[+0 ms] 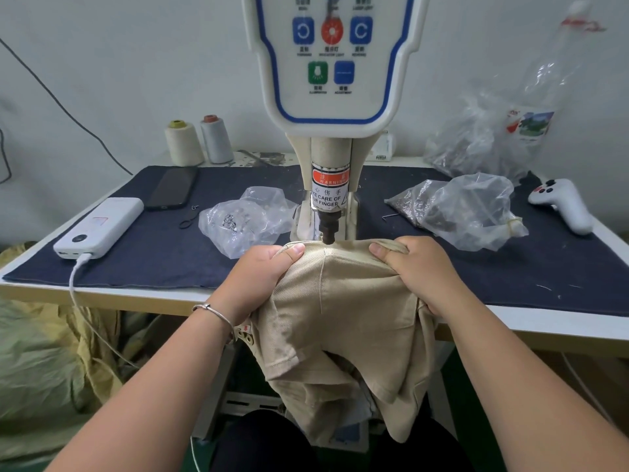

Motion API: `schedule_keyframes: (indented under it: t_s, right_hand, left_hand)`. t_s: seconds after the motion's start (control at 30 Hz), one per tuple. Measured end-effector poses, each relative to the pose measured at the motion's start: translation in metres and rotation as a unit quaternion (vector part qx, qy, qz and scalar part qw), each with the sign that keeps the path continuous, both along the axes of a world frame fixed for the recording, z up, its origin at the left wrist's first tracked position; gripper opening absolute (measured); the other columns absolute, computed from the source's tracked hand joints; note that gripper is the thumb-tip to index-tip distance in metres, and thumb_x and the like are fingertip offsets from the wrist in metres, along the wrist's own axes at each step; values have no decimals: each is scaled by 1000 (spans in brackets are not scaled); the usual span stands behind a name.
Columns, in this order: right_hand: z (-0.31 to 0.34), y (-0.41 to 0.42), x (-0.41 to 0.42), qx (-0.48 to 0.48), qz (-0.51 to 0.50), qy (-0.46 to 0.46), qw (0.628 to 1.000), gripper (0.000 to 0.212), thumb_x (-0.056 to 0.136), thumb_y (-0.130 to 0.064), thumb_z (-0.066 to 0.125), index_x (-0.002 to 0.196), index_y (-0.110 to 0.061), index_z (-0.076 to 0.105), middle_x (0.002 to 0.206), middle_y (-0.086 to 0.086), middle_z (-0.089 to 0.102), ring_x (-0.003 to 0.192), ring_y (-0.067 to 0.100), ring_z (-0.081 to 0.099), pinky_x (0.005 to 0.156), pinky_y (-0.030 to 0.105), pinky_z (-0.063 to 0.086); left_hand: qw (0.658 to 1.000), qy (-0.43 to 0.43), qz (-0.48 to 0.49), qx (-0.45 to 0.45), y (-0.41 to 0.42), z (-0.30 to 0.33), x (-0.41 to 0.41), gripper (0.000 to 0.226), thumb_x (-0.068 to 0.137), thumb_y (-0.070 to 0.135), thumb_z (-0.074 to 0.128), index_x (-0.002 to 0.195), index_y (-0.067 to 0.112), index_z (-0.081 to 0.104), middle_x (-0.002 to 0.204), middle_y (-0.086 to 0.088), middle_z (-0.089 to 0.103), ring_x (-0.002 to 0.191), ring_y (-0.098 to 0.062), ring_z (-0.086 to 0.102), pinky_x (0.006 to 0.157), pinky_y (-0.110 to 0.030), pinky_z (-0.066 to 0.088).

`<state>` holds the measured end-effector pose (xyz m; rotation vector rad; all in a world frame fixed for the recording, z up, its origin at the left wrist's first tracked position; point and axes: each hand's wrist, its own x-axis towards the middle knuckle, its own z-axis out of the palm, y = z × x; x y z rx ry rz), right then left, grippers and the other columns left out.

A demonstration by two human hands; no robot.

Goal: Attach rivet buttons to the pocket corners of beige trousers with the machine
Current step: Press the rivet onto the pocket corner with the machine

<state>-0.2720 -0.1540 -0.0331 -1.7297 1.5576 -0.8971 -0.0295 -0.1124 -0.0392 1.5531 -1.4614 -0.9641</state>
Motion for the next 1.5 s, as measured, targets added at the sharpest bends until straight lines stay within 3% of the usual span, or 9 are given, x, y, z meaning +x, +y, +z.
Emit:
schedule_keyframes:
  t_s: [0.27, 0.43, 0.5, 0.63, 0.8, 0.97, 1.13, 1.27, 1.5]
  right_hand:
    - [-3, -3, -3, 55, 4, -96, 994, 37, 85, -45, 69, 73, -13, 55, 69, 7, 39, 63, 18, 38, 61, 31, 27]
    - [-1, -5, -8, 96, 14, -134, 986, 55, 80, -56, 70, 61, -8, 53, 65, 3, 46, 65, 16, 47, 67, 29, 35]
    - [3, -4, -7, 102, 22, -133, 986, 49, 74, -61, 72, 48, -21, 61, 54, -13, 56, 59, 4, 53, 64, 24, 40]
    - [6, 0, -8, 104, 33, -143, 984, 64, 54, -66, 78, 85, -9, 76, 84, 8, 75, 74, 16, 66, 67, 30, 48]
    - [5, -1, -5, 96, 25, -127, 987, 69, 73, -54, 77, 102, 7, 66, 90, 22, 70, 77, 24, 62, 70, 32, 44]
    - [4, 0, -3, 93, 35, -118, 988, 50, 78, -53, 74, 69, -4, 64, 63, 2, 60, 64, 16, 58, 64, 29, 42]
    - [5, 1, -7, 92, 48, -135, 985, 59, 79, -49, 73, 95, 7, 67, 85, 24, 68, 76, 29, 65, 71, 34, 46]
    - [5, 3, -8, 96, 58, -142, 983, 68, 78, -47, 74, 99, 16, 59, 77, 15, 57, 71, 23, 56, 69, 34, 41]
    - [0, 0, -7, 79, 43, -117, 989, 62, 82, -49, 70, 75, 11, 55, 72, 8, 46, 66, 21, 44, 65, 33, 32]
  left_hand:
    - [1000, -18, 3, 8, 0, 4, -2, 61, 100, 51, 49, 69, 0, 38, 70, -4, 38, 63, -14, 37, 57, -23, 32]
    - [999, -33, 3, 9, -1, 4, -2, 50, 100, 52, 49, 70, 12, 44, 69, -3, 41, 61, -13, 39, 53, -20, 32]
    - [999, -31, 2, 10, -1, 4, -2, 51, 100, 52, 49, 70, 11, 45, 70, -3, 41, 62, -14, 38, 56, -23, 32]
    - [1000, -24, -3, 13, 0, 5, -3, 62, 100, 52, 48, 72, -3, 50, 74, -5, 46, 69, -18, 41, 68, -32, 34]
    - [1000, -13, -1, 0, 0, 3, -1, 64, 101, 51, 48, 77, -8, 52, 77, -4, 46, 72, -19, 41, 71, -33, 32]
    - [999, -29, 2, -18, 0, 2, 2, 54, 101, 45, 51, 66, 7, 35, 68, -5, 34, 63, -17, 32, 62, -34, 27]
    - [999, -39, -4, -18, 0, 1, 3, 51, 100, 44, 52, 60, 23, 29, 59, 3, 29, 55, -12, 28, 54, -27, 25]
    - [999, -27, -18, -20, 1, 0, 5, 52, 100, 45, 53, 60, 25, 28, 57, 6, 27, 52, -11, 26, 48, -21, 24]
    - [1000, -28, 1, -12, 3, 4, 1, 53, 101, 47, 50, 64, 11, 36, 67, -5, 33, 61, -15, 32, 58, -28, 28]
